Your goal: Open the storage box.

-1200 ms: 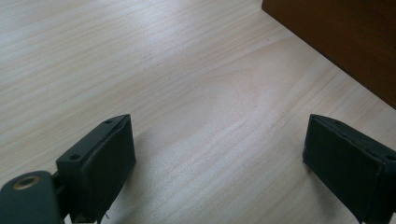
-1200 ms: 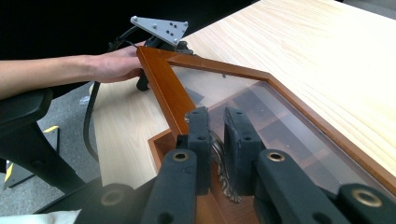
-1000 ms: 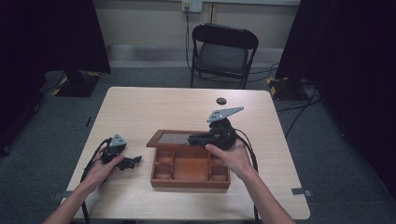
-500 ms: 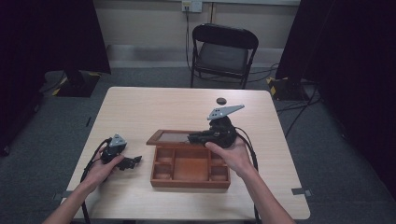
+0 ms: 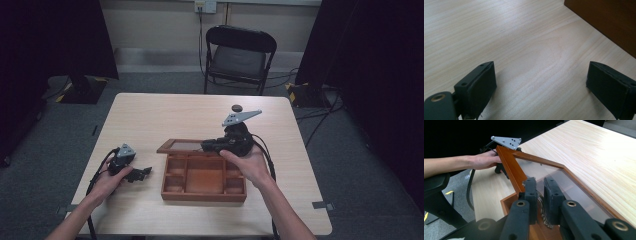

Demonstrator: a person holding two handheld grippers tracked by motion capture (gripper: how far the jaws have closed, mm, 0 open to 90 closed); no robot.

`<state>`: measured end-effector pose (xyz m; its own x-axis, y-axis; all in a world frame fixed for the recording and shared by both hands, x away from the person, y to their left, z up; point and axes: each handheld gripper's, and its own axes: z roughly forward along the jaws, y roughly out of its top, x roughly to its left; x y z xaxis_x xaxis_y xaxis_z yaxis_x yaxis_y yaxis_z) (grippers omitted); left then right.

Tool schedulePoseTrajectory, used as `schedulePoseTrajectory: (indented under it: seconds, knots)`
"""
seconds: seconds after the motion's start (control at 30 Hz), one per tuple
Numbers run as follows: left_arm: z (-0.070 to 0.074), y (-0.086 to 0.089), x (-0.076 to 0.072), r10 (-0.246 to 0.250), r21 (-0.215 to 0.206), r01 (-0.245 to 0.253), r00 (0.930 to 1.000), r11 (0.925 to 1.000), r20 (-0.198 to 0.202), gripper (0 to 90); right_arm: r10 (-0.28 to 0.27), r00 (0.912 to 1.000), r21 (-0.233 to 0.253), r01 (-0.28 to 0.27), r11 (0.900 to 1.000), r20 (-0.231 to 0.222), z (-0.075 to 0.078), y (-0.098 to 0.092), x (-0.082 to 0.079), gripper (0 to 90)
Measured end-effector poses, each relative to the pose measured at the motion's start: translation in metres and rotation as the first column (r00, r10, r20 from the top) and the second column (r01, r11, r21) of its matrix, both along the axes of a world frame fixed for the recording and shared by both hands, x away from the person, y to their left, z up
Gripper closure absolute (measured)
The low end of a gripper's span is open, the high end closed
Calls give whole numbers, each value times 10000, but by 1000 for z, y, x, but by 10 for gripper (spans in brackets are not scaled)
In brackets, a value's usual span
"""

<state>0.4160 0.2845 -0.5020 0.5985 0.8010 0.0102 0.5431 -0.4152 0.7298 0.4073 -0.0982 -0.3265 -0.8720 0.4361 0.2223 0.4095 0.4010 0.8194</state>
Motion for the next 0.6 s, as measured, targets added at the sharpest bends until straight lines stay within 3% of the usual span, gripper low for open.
schedulePoseTrajectory:
  seconds: [0.6]
  knots:
    - [0, 0, 0, -2, 1, 2, 10000, 10000, 4, 85, -101, 9999, -31, 102, 9999, 100, 6, 1, 5, 822]
